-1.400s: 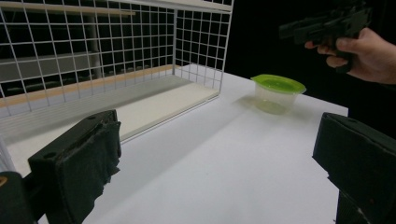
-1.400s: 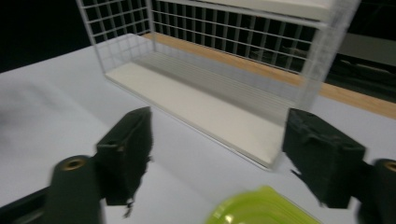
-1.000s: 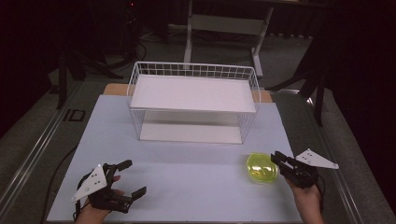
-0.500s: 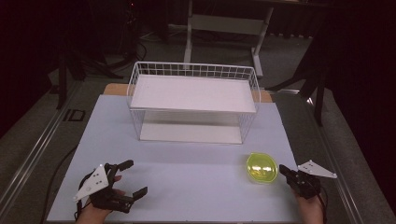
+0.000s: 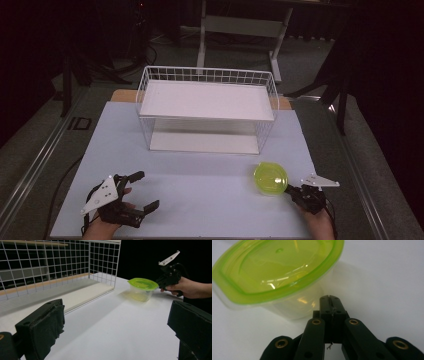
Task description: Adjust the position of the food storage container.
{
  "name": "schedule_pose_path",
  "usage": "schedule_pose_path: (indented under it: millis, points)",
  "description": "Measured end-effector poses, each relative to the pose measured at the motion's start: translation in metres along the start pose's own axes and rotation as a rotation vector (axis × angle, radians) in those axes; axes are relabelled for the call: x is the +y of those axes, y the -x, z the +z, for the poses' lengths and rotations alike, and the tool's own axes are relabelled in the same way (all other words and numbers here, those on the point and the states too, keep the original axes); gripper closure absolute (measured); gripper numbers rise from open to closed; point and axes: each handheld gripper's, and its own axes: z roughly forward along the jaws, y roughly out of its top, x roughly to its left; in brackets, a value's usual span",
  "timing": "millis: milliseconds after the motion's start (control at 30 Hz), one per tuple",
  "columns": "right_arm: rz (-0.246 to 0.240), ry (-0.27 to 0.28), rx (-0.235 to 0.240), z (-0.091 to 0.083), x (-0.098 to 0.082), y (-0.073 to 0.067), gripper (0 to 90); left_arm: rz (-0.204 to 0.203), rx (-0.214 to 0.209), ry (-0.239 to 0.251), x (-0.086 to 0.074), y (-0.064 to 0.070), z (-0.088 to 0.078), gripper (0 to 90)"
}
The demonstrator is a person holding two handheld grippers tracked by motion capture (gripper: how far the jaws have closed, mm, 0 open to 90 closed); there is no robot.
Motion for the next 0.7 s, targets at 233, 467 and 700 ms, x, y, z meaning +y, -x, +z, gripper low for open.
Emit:
schedule_pose_path:
  millis: [233, 467, 700]
  points:
    - [-0.067, -0.039, 0.066, 0.016, 0.012, -0.024, 90.0, 0.002, 0.0, -0.002, 0.0, 0.0, 0.001, 1.7]
    - [-0.107, -0.047, 0.134, 0.036, 0.031, -0.05, 90.0, 0.01, 0.001, 0.001, 0.001, 0.001, -0.001, 1.7]
    - [-0.143, -0.045, 0.198, 0.051, 0.045, -0.074, 90.0, 0.012, 0.001, 0.005, 0.002, 0.001, -0.002, 1.7]
